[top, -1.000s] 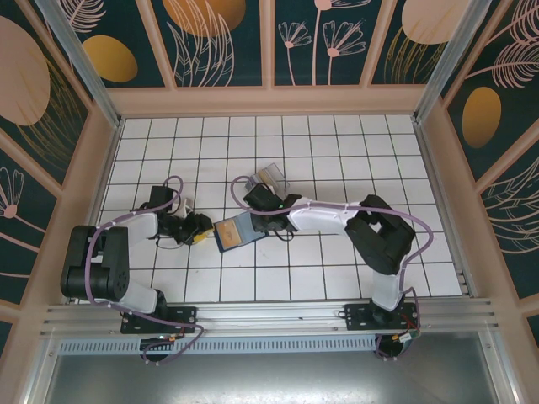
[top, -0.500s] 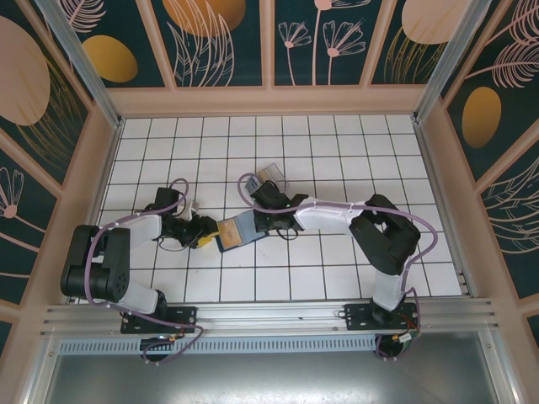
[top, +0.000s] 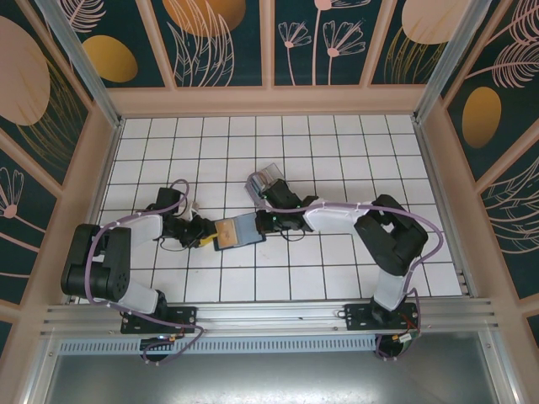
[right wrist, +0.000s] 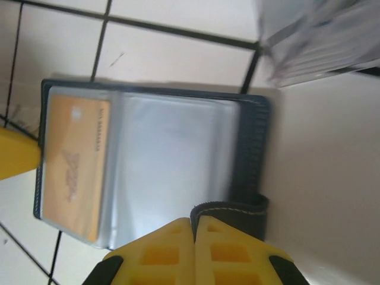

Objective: Put the credit cards into the card holder
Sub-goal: Close the card holder at the center of the table.

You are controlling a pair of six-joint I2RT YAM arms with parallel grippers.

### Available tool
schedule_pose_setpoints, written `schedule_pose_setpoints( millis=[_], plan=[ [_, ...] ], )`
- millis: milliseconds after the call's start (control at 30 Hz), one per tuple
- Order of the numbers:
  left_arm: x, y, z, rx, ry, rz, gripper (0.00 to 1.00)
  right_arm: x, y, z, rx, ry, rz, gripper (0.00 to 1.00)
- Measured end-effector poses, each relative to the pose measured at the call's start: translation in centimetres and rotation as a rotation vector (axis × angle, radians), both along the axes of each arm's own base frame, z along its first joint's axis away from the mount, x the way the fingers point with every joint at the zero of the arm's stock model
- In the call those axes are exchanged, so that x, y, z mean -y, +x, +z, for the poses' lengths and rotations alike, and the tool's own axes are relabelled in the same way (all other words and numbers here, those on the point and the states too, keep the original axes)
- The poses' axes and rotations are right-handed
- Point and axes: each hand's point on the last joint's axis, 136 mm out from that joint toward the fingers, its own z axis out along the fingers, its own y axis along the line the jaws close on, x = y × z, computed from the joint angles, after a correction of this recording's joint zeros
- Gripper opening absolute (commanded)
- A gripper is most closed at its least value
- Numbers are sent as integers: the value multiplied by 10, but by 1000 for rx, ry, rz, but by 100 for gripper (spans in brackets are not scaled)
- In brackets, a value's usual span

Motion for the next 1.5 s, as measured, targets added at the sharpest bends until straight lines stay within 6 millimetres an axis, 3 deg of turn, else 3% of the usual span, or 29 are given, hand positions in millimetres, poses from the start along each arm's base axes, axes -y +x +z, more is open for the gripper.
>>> schedule_pose_setpoints(
  millis=[367, 533, 800, 1100, 1367, 1500],
  plan=[
    [1, 19, 33, 124, 2, 16, 27, -25, -23, 0, -70, 101, 69, 0],
    [22, 17, 43, 149, -13, -41, 30, -27, -27, -1, -81, 134, 72, 0],
    [55, 10, 48, 177, -2, -107, 42, -16, -37, -3, -68, 182, 73, 0],
    [85, 9, 44, 211, 57, -153, 42, 2, -36, -2, -66, 254, 30, 0],
    [93, 12, 45, 244, 94, -139, 36, 27, -32, 4, -52, 309, -23, 0],
    [96, 16, 44, 247, 94, -141, 37, 29, -28, 11, -36, 329, -34, 0]
  ],
)
